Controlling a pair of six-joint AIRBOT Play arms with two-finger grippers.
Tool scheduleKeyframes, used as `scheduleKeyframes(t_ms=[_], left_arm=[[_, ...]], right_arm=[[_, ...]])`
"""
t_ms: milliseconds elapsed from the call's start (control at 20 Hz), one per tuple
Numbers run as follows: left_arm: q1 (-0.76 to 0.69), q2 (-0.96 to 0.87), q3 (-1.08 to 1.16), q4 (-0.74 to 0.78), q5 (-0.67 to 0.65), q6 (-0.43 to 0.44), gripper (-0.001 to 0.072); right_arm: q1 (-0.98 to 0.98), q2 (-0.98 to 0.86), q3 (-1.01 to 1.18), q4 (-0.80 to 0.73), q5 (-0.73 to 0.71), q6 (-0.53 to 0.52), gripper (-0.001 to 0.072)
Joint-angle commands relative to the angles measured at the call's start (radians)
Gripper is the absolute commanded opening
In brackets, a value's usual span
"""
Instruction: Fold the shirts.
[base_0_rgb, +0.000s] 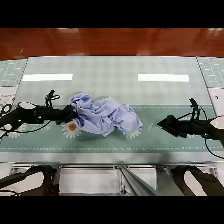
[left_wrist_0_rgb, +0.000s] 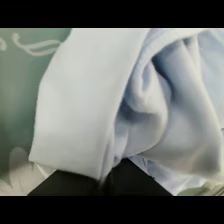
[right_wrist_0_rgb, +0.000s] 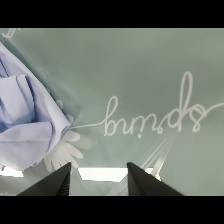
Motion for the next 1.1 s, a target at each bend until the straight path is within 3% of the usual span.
scheduleKeyframes(t_ms=[0,350,550,750,1050], left_arm=[[-0.012,-0.002,0.032,0.033,-0.014,-0.005,0.0029],[0.002,0.029,0.048,0.033,-0.047,-0.006,0.0029],[0.002,0.050,0.072,0.033,-0.079,-0.006,0.0029],[0.002,0.051,0.080,0.033,-0.100,-0.006,0.0029],[0.002,0.051,0.080,0.033,-0.100,-0.007,0.0029]], right_arm=[[0.000,0.000,-0.031,0.002,0.013,0.001,0.0406],[0.089,-0.017,-0.087,0.089,-0.039,-0.024,0.0405],[0.282,-0.212,-0.036,0.202,-0.177,-0.074,0.0405],[0.379,-0.418,0.115,0.229,-0.172,-0.117,0.0405],[0.498,-0.578,0.305,0.228,-0.173,-0.123,0.0406]])
